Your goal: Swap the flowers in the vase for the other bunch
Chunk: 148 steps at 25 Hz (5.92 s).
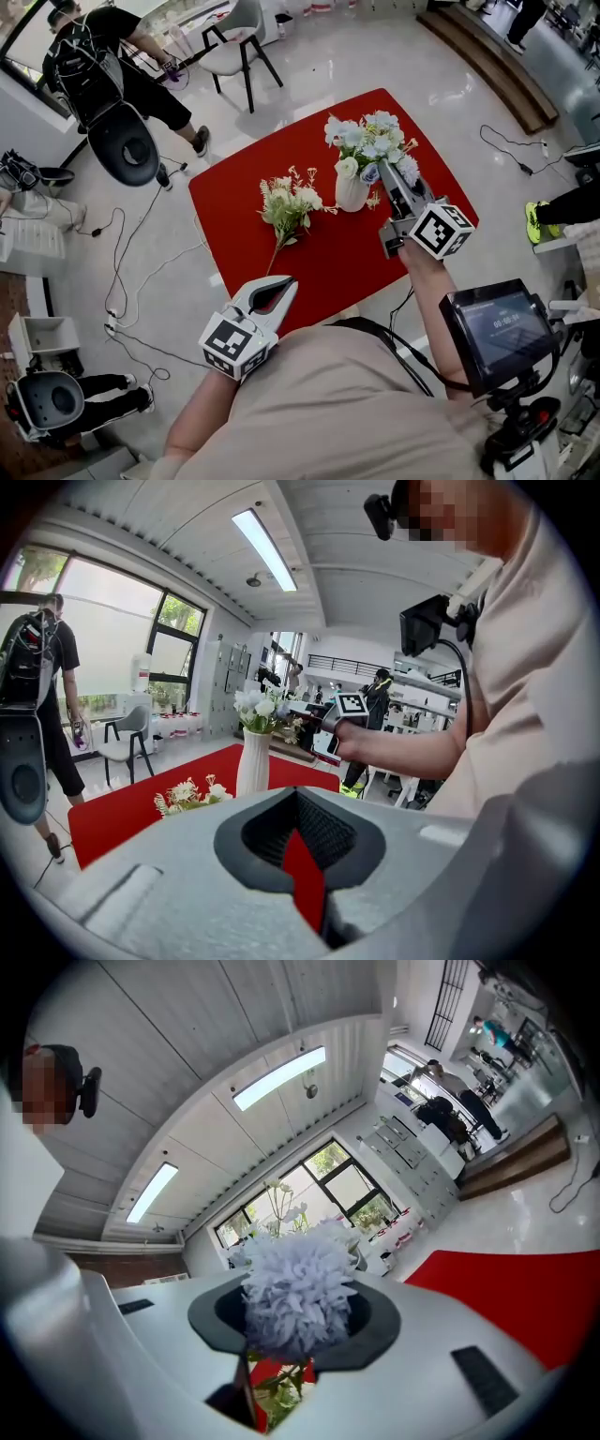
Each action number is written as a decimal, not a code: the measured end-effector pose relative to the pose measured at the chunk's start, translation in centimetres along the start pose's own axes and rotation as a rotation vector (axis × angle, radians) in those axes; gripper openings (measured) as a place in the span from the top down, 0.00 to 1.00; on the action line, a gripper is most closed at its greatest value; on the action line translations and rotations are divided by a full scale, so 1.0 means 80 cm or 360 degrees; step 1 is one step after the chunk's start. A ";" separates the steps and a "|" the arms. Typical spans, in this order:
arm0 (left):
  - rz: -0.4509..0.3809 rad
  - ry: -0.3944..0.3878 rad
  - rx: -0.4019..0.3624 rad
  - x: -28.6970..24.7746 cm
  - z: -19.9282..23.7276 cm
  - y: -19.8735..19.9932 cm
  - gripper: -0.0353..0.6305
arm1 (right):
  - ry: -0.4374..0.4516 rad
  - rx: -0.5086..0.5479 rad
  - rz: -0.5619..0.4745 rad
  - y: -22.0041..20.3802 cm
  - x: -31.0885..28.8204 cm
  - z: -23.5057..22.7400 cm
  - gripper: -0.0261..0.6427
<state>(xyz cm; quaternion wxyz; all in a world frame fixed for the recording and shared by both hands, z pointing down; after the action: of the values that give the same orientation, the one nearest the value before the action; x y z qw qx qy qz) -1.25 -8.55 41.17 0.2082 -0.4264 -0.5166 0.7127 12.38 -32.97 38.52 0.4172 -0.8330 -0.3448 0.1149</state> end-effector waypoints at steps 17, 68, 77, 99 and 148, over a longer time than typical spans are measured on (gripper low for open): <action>-0.0039 -0.0005 0.0032 0.019 0.004 -0.008 0.94 | 0.0034 0.0127 -0.0040 0.021 0.001 0.031 0.82; -0.0184 -0.0660 -0.0256 -0.004 -0.091 0.051 0.94 | -0.0157 0.0470 -0.0369 0.212 0.213 0.162 0.84; -0.0177 -0.0788 -0.0292 -0.010 -0.115 0.040 0.94 | -0.0495 0.0468 -0.0234 0.171 0.267 0.093 0.84; -0.0127 -0.0575 -0.0246 -0.059 -0.086 0.058 0.94 | -0.0863 0.0454 0.0329 0.058 0.178 -0.151 0.84; -0.0093 -0.0201 -0.0059 -0.062 -0.052 0.053 0.94 | -0.0647 0.0798 0.0768 -0.028 0.062 -0.226 0.48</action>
<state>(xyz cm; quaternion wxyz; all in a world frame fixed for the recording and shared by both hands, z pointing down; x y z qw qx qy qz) 5.51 -11.47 38.85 0.1880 -0.3689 -0.5540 0.7222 23.59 -39.86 52.06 0.4918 -0.7227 -0.1762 0.4525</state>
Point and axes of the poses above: the fingertips, and each gripper's own axes: x backward along the fingers, z to its left, y out of its top, the point moved 1 cm from there along x, backward along the fingers, and after that the axes turned 3 degrees about -x, right-handed, at the moved point
